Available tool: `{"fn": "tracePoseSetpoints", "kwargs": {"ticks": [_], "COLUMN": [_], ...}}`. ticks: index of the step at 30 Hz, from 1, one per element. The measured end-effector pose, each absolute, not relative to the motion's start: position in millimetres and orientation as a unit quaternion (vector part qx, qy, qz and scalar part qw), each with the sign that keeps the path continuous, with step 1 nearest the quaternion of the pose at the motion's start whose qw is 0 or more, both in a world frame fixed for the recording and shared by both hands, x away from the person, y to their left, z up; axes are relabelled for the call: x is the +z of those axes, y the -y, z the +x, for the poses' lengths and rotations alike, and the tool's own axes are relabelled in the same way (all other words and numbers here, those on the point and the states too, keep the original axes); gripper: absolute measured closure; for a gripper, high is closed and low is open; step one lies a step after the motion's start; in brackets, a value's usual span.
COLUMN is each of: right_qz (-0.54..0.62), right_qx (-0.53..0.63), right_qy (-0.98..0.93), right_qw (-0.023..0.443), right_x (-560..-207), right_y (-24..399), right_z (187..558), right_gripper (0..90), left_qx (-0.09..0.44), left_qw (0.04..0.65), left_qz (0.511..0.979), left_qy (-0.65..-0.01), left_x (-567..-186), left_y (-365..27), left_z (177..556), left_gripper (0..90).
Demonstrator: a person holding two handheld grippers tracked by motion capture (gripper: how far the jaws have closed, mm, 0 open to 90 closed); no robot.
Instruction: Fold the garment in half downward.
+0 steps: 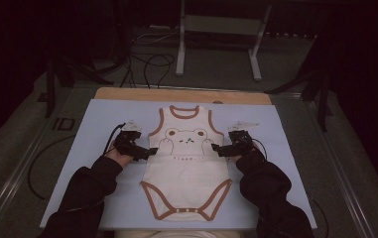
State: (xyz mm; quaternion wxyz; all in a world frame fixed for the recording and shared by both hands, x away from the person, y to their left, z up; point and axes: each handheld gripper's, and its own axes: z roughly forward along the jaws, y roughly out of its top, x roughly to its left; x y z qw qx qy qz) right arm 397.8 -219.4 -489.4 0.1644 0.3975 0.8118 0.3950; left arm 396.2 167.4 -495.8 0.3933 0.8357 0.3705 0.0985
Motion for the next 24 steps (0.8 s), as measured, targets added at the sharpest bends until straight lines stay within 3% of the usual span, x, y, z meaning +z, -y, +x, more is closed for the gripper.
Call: {"fn": "tracePoseSetpoints", "kwargs": {"ticks": [7,13,18,24], "right_qz": [0.408,0.427,0.428,0.431], "right_qx": [0.38,0.365,0.355,0.335], "right_qy": [-0.815,-0.813,-0.818,-0.825], "right_qw": [0.159,0.153,0.147,0.147], "right_x": [-500.3,-508.7,-513.0,-518.7], "right_y": [219.4,221.6,221.0,217.1], "right_z": [404.4,407.7,409.8,412.7], "right_gripper": [15.1,27.6,30.5,34.7], "left_qx": [0.102,0.108,0.116,0.141], "left_qw": [0.363,0.354,0.34,0.321], "left_qz": [0.846,0.849,0.855,0.853], "left_qy": [-0.377,-0.378,-0.374,-0.386], "left_x": [-504.2,-509.3,-512.4,-514.7], "left_y": [-158.9,-156.2,-153.4,-151.2], "left_z": [401.0,403.1,403.4,405.1], "left_gripper": [5.0,16.2,31.6,43.0]}}
